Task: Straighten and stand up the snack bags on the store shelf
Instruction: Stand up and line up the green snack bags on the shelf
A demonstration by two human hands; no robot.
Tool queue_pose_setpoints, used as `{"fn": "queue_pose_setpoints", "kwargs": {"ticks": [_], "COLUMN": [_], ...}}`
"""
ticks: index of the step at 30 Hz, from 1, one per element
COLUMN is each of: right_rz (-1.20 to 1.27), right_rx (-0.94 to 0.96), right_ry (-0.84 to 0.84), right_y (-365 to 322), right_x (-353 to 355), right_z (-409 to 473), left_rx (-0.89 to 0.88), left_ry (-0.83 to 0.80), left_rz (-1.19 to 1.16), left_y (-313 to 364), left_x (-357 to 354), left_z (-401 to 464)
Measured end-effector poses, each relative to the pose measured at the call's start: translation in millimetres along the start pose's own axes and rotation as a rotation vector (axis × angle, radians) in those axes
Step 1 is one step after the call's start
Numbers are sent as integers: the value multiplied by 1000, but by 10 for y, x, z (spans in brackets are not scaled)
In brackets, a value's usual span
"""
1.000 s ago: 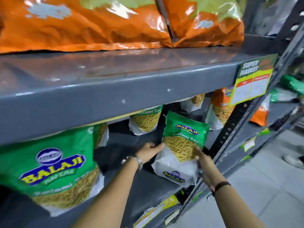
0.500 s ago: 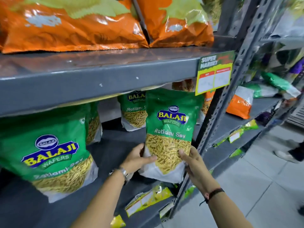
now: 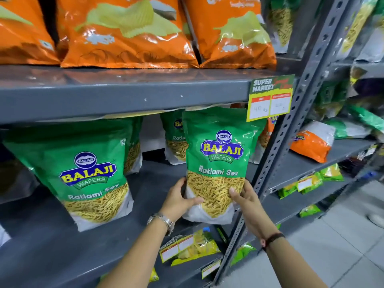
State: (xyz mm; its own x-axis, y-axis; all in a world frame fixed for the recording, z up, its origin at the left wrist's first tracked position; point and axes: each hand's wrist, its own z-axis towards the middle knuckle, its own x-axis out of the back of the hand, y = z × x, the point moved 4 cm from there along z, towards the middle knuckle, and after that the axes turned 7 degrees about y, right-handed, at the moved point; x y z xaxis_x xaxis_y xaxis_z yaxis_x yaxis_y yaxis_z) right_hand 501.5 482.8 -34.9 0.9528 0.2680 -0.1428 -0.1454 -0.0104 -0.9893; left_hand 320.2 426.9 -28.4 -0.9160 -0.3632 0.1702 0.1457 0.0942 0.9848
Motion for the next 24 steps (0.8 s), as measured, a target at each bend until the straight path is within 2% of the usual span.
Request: {"fn": "queue_pose_setpoints", "kwargs": {"ticks": [9, 14, 18, 21, 24], "right_rz": [-198, -248, -570, -710, -708], "right_rx": [16, -66, -101, -32, 4], "right_ry": [-122, -192, -318, -240, -167], "right_y": [56, 335, 520, 588, 628], "right_x": [-284, -148, -83, -130, -88], "right_z": [896, 1010, 962, 989, 1019], "left_rx": [-124, -109, -59, -12, -28], "left_ry": [317, 227, 156, 221, 279], "left_rz": [124, 251, 365, 516, 627], "left_y": [-21, -323, -639, -728, -740], "left_x": [123, -9, -12, -35, -76], "left_z": [515, 604, 548, 503, 477]}}
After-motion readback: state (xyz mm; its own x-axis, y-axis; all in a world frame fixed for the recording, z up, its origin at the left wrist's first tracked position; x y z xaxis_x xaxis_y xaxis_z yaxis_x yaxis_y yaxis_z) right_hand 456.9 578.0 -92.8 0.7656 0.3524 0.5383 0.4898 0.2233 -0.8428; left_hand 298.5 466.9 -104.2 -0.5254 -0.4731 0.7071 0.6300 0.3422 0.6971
